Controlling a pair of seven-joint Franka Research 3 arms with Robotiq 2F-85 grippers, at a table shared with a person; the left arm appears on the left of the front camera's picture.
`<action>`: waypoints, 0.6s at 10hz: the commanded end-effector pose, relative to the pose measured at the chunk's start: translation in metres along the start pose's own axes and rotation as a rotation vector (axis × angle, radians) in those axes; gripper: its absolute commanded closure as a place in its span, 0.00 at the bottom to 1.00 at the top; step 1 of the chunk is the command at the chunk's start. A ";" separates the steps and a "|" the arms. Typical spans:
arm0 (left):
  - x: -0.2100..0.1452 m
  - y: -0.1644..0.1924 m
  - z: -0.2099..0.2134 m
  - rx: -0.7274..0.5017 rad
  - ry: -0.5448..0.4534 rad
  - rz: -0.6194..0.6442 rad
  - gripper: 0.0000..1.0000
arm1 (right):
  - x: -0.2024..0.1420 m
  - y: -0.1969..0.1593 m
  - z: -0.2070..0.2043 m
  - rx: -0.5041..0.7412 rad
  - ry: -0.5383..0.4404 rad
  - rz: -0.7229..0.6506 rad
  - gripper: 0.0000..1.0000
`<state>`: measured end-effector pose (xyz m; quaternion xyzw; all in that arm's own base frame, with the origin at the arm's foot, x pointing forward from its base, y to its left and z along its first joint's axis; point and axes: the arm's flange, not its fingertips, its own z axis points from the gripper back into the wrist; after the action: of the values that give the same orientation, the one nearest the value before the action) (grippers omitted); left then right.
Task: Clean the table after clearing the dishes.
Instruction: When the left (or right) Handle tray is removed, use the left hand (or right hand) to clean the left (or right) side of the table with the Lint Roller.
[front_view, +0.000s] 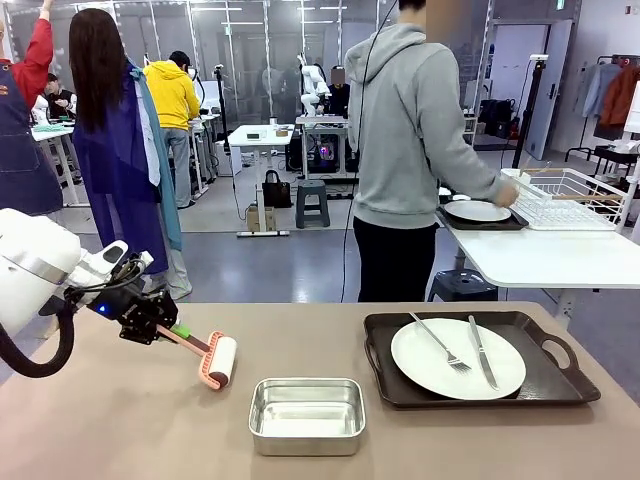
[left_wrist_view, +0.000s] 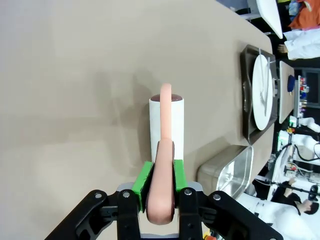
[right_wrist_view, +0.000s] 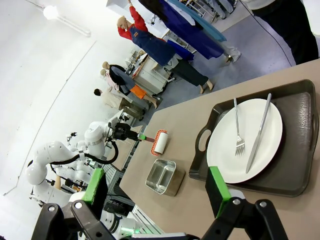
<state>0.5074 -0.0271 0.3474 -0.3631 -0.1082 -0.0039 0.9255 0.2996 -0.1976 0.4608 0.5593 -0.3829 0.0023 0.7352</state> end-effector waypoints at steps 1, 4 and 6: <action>0.002 0.016 0.001 -0.046 -0.023 -0.009 0.78 | 0.000 0.002 0.000 0.006 0.000 0.004 0.00; -0.002 0.052 0.004 -0.043 0.007 0.001 0.78 | 0.000 0.002 0.000 0.006 0.000 0.004 0.00; -0.002 0.072 0.023 -0.061 0.010 0.003 0.78 | 0.000 0.002 0.000 0.006 0.000 0.004 0.00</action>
<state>0.5075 0.0234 0.3264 -0.3916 -0.1050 0.0104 0.9141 0.2996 -0.1976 0.4607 0.5593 -0.3829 0.0023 0.7352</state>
